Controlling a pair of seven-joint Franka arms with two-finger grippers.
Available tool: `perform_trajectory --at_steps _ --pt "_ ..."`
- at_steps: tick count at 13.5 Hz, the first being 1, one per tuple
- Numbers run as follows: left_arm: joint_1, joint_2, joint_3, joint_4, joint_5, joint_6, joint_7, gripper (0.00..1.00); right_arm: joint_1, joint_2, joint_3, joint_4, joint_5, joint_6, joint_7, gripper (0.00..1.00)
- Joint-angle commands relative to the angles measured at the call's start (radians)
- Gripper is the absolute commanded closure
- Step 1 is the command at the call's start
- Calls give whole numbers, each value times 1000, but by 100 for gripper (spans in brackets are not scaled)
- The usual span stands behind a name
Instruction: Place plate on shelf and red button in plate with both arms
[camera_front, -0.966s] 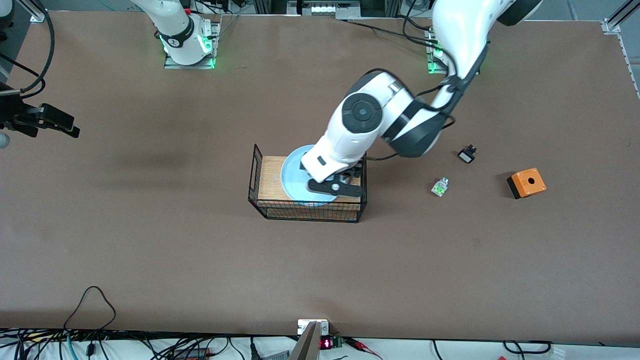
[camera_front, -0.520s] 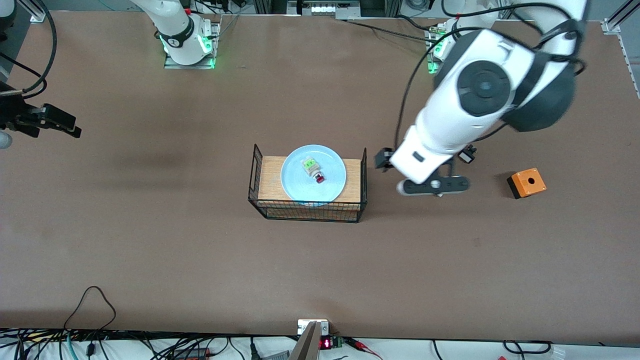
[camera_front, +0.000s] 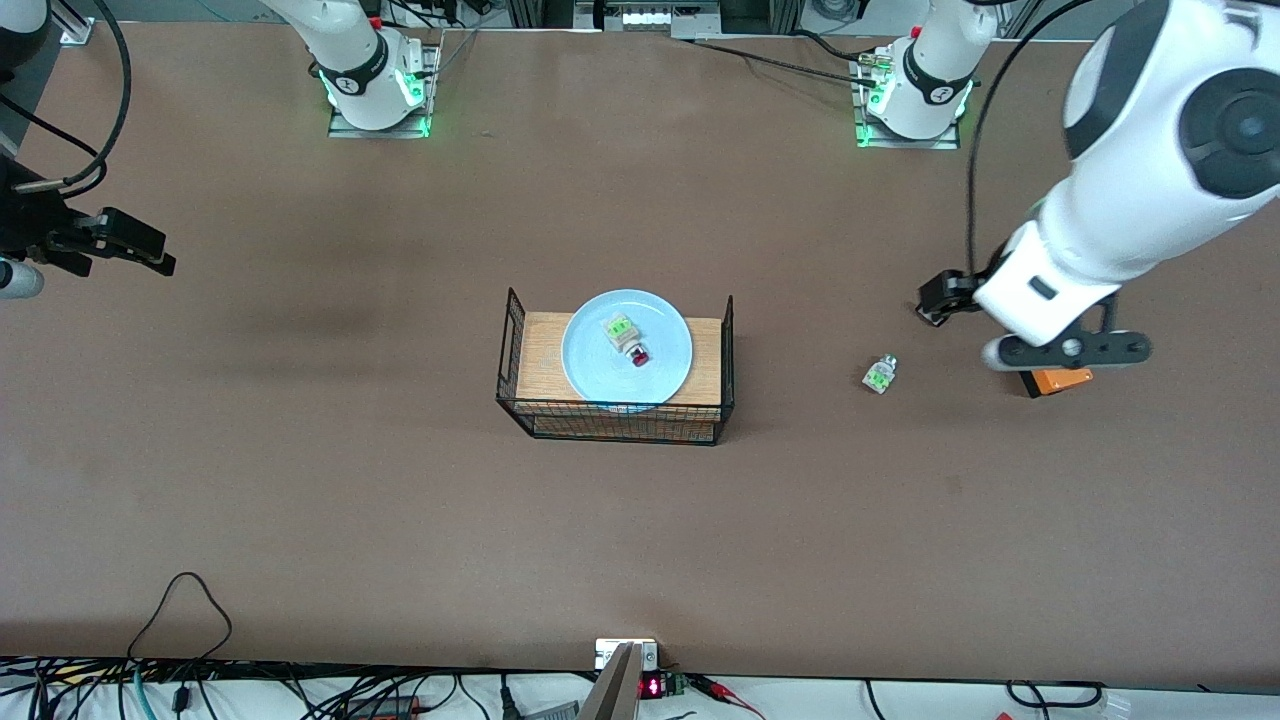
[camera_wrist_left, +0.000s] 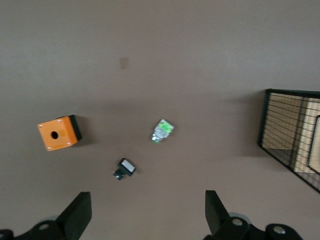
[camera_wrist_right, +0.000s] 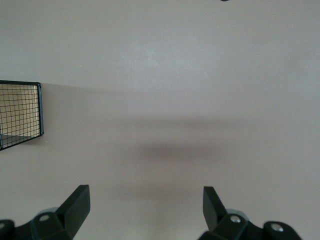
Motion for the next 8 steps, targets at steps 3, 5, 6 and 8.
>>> perform_trajectory --at_steps 3,5,6,8 --pt "-38 -260 166 -314 -38 156 229 0 5 0 1 1 -15 -1 14 0" --pt "-72 -289 212 -352 -40 158 254 0 5 2 -1 1 -15 -1 14 0" --pt "-69 -289 212 -350 -38 157 260 0 5 2 1 1 -15 -1 13 0" --pt "-66 -286 214 -342 -38 152 264 0 6 2 1 1 -15 -1 14 0"
